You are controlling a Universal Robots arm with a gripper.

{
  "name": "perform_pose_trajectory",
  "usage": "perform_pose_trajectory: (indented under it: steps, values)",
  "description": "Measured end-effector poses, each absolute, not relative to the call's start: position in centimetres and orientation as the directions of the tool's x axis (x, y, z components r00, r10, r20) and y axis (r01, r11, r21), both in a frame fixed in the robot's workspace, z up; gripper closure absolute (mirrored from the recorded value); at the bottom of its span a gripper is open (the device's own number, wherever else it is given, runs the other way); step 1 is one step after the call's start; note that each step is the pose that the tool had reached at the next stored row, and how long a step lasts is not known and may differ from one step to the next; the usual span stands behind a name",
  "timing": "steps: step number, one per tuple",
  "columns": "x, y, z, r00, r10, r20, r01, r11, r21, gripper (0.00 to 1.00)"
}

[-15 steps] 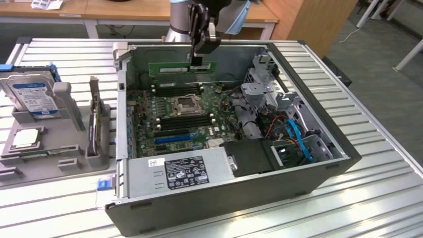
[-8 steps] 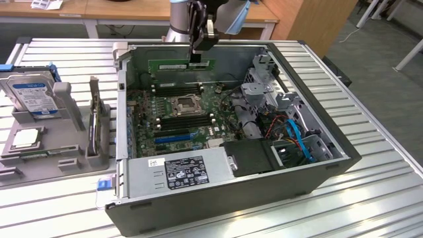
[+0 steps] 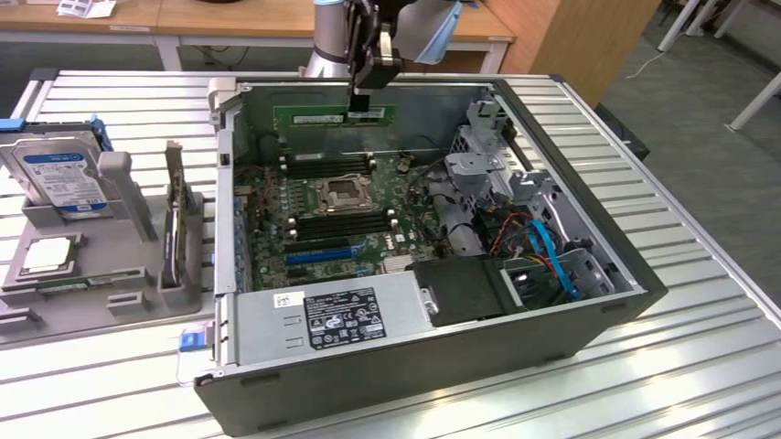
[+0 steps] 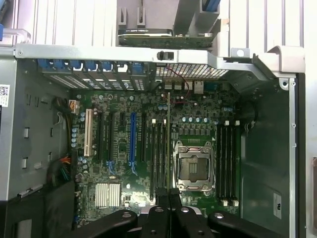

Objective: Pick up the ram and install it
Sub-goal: 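Pick up the ram and move it above insertion slot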

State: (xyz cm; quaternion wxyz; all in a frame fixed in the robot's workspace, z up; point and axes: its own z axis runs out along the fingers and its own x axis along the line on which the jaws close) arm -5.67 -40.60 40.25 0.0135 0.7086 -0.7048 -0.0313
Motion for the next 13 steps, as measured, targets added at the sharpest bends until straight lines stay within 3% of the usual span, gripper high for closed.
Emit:
perform_pose_trajectory:
  steps: [13]
  values:
    - [-4.79, -40.59, 40.25, 0.005, -1.000, -0.025, -0.998, -0.006, 0.063, 0.89]
